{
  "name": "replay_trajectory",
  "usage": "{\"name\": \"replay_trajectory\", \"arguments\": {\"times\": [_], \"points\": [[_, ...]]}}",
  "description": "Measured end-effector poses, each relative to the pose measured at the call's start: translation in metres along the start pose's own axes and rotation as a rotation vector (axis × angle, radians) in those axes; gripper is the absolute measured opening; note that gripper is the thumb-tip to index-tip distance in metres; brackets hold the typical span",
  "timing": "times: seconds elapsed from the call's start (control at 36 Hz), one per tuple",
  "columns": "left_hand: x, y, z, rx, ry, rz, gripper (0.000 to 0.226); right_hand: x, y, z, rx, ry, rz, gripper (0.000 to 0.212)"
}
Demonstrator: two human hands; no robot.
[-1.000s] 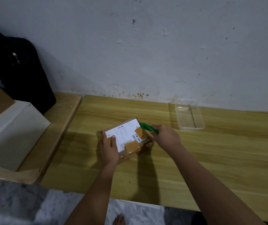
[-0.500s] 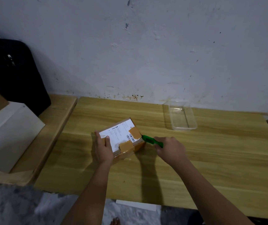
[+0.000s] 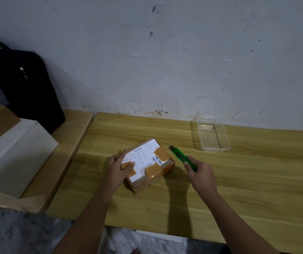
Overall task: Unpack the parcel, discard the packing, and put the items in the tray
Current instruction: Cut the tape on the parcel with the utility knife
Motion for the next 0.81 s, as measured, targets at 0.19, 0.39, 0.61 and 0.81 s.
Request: {"name": "replay_trajectory", "arguments": {"times": [0.19,0.39,0.61,0.81], "points": [[0.016,0.012,-0.026,0.201,-0.162,0.038,0.061,-0.001,-0.006,0.005,0.031,0.019,0.031,0.036],[0.033,0.049,-0.069,0.199,-0.132,0.192,0.072,0.0,-0.011,0.008,0.051,0.035,-0.005,0.036],[0.04,0.062,-0.058,-0.016,0.01,0.11,0.078,0.001,-0.015,0.004,0.035,0.032,0.05,0.035],[0.033,0.075,-0.049,-0.064,-0.014,0.003,0.083,0.0,-0.017,0.001,0.019,0.01,0.029,0.035]]}}
Point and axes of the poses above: each hand's wrist, its own z-axis towards the middle knuckle, its own y-axis out of the palm, x = y × z, the point moved 8 cm from there along z, towards the middle knuckle, and after that the axes turned 2 degrees about z, right-handed, at the moved point
